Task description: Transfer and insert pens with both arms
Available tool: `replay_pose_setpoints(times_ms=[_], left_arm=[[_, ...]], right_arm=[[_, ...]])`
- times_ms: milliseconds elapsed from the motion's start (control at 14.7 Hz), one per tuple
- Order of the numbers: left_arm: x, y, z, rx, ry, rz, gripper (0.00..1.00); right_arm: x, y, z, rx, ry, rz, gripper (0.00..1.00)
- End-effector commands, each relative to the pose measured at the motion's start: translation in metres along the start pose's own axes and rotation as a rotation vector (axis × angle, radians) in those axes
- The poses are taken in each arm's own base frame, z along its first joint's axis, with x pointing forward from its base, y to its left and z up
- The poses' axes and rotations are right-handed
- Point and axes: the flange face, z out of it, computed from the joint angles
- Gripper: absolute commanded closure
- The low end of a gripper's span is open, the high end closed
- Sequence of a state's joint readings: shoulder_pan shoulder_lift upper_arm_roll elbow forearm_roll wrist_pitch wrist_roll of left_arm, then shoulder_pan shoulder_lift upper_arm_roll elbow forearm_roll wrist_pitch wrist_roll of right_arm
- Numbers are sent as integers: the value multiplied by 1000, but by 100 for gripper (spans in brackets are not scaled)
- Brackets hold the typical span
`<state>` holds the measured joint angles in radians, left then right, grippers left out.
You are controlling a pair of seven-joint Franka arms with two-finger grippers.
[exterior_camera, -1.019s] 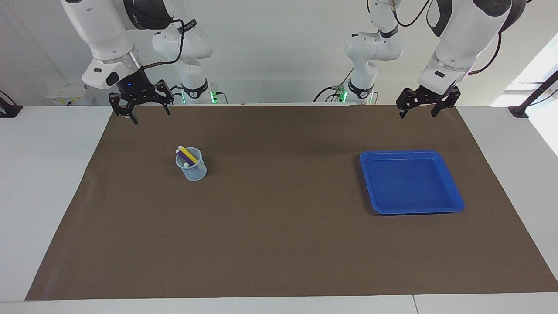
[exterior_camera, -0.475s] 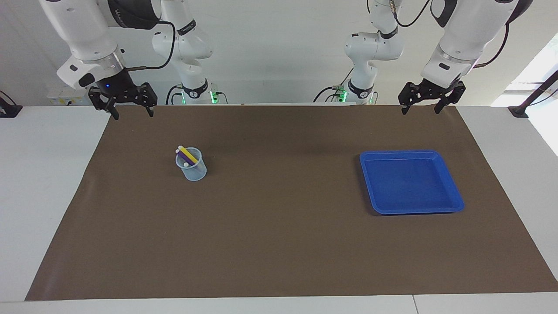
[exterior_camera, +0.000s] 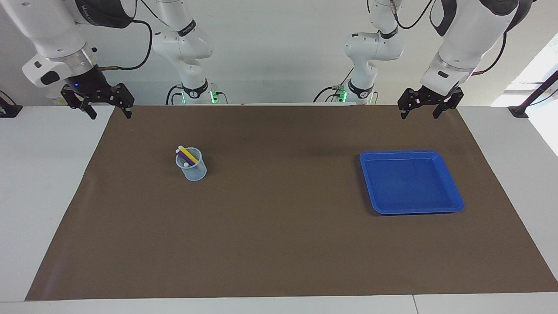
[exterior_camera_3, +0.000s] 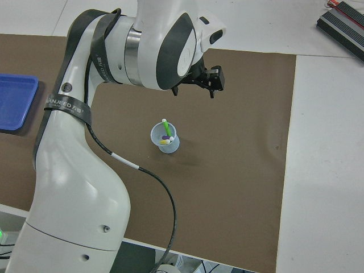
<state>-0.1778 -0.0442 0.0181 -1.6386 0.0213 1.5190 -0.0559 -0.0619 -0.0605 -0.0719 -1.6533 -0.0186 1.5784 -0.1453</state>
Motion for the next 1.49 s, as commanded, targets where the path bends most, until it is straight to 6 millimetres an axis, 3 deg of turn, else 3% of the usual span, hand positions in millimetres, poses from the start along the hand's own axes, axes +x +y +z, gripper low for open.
replay_pose_setpoints(times_ms=[0,815,1426], left_arm=[[-4,-3,-2,-28,17,5,0],[-7,-5,-6,-29,23,2,0],[-8,-4,-8,-27,25,-1,0]], right_arm=[[5,-3,4,18,-15,13,0],[13,-17,-13,15,23,-13,0],[13,-24,-12,15,14,-25,0]])
